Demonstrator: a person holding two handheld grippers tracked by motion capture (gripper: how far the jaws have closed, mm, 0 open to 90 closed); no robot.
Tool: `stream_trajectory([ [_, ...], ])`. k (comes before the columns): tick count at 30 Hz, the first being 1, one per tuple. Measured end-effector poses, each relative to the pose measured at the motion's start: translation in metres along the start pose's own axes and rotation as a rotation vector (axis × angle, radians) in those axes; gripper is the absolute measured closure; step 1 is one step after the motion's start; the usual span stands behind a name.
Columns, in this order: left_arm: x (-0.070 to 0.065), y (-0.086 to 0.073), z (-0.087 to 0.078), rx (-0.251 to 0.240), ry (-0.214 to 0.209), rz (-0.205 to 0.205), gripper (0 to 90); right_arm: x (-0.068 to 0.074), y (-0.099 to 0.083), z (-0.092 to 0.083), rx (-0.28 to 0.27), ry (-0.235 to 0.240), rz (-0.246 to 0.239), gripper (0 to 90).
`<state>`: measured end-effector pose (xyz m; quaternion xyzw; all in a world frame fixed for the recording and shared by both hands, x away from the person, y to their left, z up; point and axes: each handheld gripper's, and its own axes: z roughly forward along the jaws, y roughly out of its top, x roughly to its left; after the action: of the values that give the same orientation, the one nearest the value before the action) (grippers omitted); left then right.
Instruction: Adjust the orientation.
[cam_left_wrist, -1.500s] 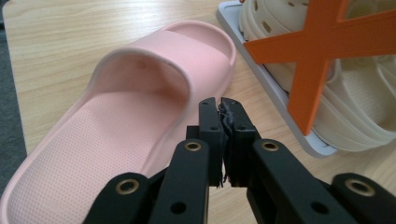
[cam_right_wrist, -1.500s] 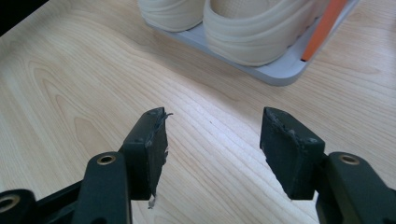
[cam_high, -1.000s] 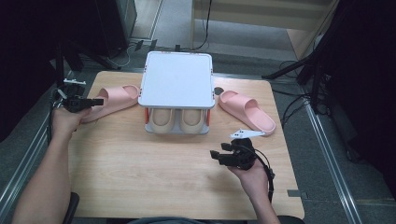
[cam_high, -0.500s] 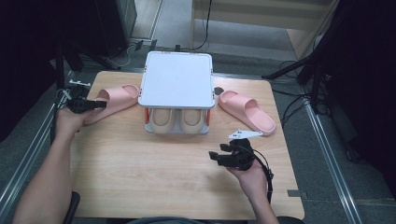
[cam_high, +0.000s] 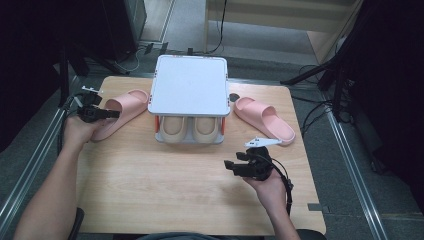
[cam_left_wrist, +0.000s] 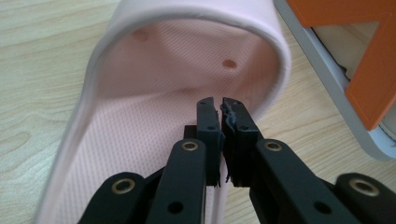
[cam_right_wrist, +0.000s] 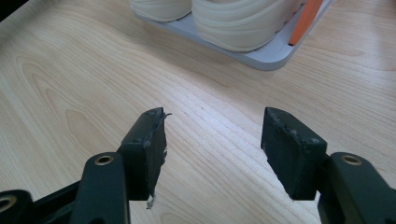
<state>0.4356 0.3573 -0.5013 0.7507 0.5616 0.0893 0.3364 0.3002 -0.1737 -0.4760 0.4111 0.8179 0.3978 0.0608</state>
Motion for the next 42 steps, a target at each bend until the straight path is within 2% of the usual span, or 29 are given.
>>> stream_trajectory([
  [4, -0.008, 0.002, 0.004, 0.018, -0.04, -0.019, 87.0, 0.0, 0.001, 0.001, 0.003, 0.004, -0.001, 40.9],
  [11, -0.026, 0.006, 0.01, 0.04, -0.048, 0.027, 87.5, 0.001, 0.001, 0.003, 0.013, 0.006, -0.009, 40.9],
  [17, -0.037, 0.009, 0.011, 0.032, -0.067, 0.037, 87.4, 0.002, 0.001, 0.004, 0.016, 0.005, -0.011, 40.8],
  [22, -0.043, 0.011, 0.015, 0.02, -0.089, 0.019, 85.2, 0.003, 0.002, 0.005, 0.02, 0.009, -0.012, 40.8],
  [25, -0.044, 0.012, 0.015, 0.013, -0.087, 0.019, 84.6, 0.004, 0.002, 0.007, 0.021, 0.013, -0.017, 40.7],
  [31, -0.041, 0.014, 0.002, -0.018, -0.089, 0.004, 79.7, 0.005, 0.002, 0.008, 0.025, 0.015, -0.021, 40.5],
  [34, -0.039, 0.014, -0.008, -0.035, -0.09, -0.01, 73.5, 0.005, 0.003, 0.008, 0.025, 0.015, -0.02, 40.5],
  [42, -0.037, 0.012, -0.03, -0.076, -0.06, -0.008, 60.7, 0.005, 0.007, 0.011, 0.025, 0.026, -0.029, 40.5],
])
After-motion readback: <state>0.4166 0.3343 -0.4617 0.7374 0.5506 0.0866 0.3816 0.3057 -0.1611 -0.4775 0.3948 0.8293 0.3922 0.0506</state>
